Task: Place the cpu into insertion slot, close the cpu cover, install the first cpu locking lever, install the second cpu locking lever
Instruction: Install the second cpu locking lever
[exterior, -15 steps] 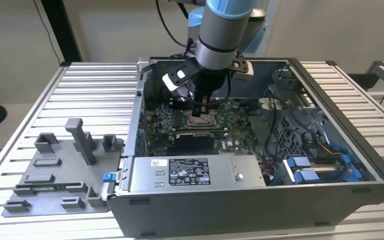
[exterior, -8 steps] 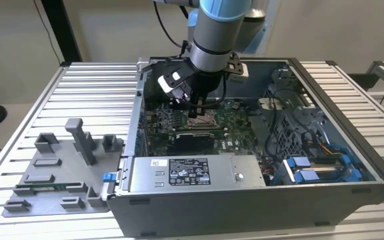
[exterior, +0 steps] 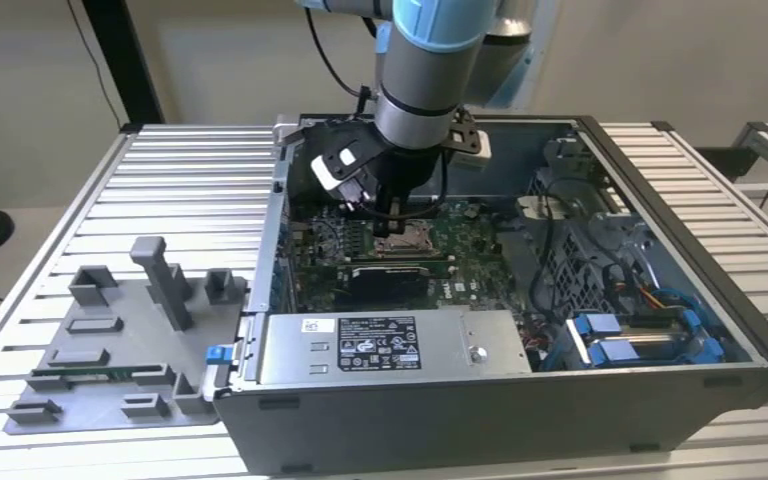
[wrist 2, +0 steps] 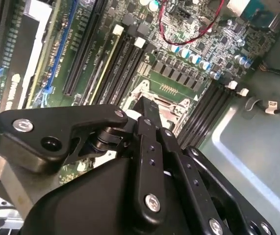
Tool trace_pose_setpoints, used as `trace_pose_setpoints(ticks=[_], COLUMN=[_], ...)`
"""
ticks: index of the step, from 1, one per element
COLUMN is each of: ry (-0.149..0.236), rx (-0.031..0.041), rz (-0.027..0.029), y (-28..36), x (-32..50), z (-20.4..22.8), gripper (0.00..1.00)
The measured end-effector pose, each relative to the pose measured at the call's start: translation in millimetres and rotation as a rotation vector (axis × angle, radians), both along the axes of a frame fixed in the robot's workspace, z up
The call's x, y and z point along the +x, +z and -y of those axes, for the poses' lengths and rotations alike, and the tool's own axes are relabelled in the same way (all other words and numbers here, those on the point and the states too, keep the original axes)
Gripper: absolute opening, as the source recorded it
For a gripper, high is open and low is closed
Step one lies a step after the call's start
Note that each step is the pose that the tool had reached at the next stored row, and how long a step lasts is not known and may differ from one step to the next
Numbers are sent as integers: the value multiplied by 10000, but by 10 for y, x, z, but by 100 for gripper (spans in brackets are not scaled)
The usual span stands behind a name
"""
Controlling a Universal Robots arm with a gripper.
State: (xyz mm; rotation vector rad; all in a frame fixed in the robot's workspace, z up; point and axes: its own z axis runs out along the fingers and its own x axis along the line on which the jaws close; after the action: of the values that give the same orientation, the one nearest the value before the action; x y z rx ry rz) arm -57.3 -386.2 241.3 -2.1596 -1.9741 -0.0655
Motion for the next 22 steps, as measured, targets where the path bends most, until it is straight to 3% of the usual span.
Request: trace_pose_setpoints(ticks=[9, 13, 22], ry=[1, 2, 1], rx=[80, 84, 80], rz=[2, 10, 63], y=[-151, -215, -312], x=[-16, -43, -124], z=[-42, -80, -105], gripper=[0, 0, 0])
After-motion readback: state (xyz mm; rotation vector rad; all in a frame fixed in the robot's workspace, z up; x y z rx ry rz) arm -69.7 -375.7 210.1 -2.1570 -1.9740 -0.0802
